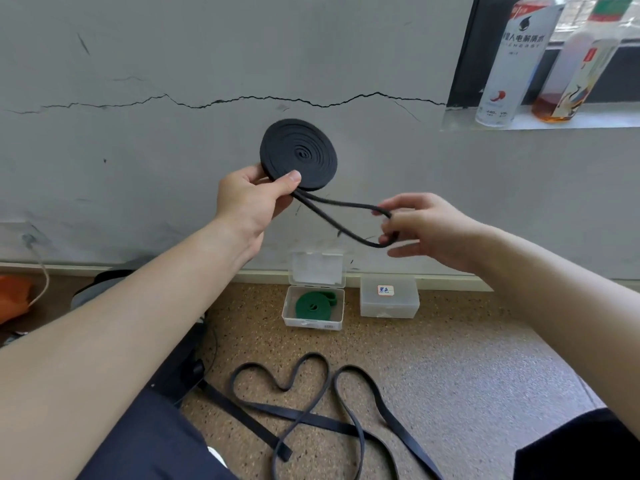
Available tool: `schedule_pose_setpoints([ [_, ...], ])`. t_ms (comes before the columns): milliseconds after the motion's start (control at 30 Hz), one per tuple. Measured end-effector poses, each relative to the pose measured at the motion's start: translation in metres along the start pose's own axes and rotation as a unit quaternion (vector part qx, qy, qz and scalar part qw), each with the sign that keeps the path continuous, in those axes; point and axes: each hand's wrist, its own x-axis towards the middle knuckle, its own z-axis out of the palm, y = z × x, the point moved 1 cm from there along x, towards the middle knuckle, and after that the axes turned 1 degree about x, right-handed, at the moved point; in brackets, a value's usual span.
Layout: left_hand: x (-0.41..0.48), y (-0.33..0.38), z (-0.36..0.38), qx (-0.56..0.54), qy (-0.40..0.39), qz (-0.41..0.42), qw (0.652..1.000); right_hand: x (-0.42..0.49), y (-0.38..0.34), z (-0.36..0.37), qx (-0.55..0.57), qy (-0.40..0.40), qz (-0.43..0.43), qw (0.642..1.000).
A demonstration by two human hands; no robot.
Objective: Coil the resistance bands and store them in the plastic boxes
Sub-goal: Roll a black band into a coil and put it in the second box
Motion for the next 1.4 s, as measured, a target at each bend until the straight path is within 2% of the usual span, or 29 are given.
schedule_pose_setpoints([
  [67, -0.005, 0.003, 0.004, -0.003, -0.020, 0.008, 1.000, 0.002, 0.006, 0.004, -0.101, 0.002, 0.025, 0.995],
  [133, -0.011, 0.004, 0.010, -0.004, -0.037, 0.013, 0.999, 0.001, 0.004, 0.010, -0.121, -0.024, 0.027, 0.992],
  [300, -0.019, 0.003, 0.019, -0.024, -0.086, 0.003, 0.996, -0.001, -0.010, 0.032, -0.045, -0.044, -0.050, 0.997],
  [467, -0.026, 0.002, 0.027, -0.052, -0.123, 0.003, 0.991, -0.001, -0.009, 0.048, 0.028, -0.091, -0.055, 0.994],
  [667, -0.030, 0.001, 0.029, -0.051, -0.136, 0.002, 0.989, -0.005, -0.009, 0.052, 0.087, -0.083, -0.076, 0.990],
  [900, -0.018, 0.009, 0.012, 0.014, -0.167, -0.006, 0.986, -0.007, -0.017, 0.028, 0.060, -0.025, -0.079, 0.995],
  [1333, -0.019, 0.014, 0.005, 0.061, -0.220, -0.004, 0.974, -0.010, -0.021, 0.026, 0.040, -0.051, -0.087, 0.994],
  [1400, -0.021, 0.013, 0.008, 0.030, -0.213, -0.016, 0.977, -0.010, -0.020, 0.029, 0.058, -0.042, -0.092, 0.993],
])
